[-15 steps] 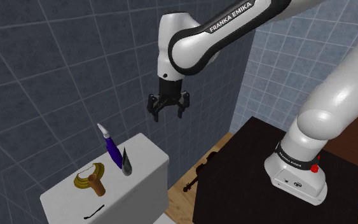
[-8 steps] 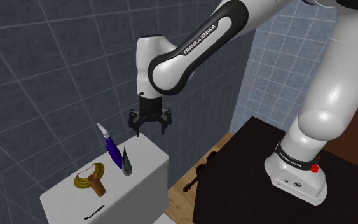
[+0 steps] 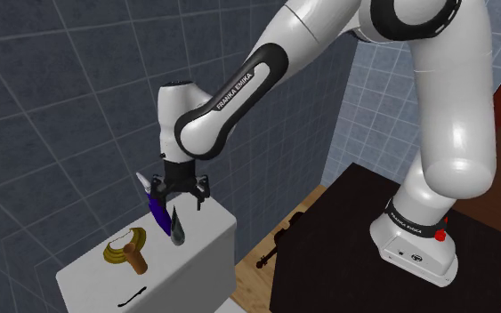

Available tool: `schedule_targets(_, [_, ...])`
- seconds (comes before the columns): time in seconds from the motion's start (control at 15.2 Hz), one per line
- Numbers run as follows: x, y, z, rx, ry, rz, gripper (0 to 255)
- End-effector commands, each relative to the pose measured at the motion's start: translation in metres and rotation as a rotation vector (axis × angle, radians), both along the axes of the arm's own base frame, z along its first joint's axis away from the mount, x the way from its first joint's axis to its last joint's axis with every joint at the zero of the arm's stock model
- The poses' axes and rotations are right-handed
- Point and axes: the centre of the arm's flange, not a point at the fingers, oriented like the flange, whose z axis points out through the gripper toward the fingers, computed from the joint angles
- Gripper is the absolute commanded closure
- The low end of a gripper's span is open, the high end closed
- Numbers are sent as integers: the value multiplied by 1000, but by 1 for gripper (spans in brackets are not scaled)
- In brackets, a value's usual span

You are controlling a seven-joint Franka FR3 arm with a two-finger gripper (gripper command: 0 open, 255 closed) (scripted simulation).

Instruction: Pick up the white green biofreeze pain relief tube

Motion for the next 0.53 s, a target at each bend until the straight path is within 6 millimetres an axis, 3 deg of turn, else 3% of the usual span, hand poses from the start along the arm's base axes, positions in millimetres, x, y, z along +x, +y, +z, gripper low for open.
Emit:
schedule_targets(0.0, [10,17,-17,6,17,-39,0])
schedule_targets(0.13, [20,29,-30,11,30,-68,0])
schedule_targets(0.46, [20,29,-56,11,30,-68,0])
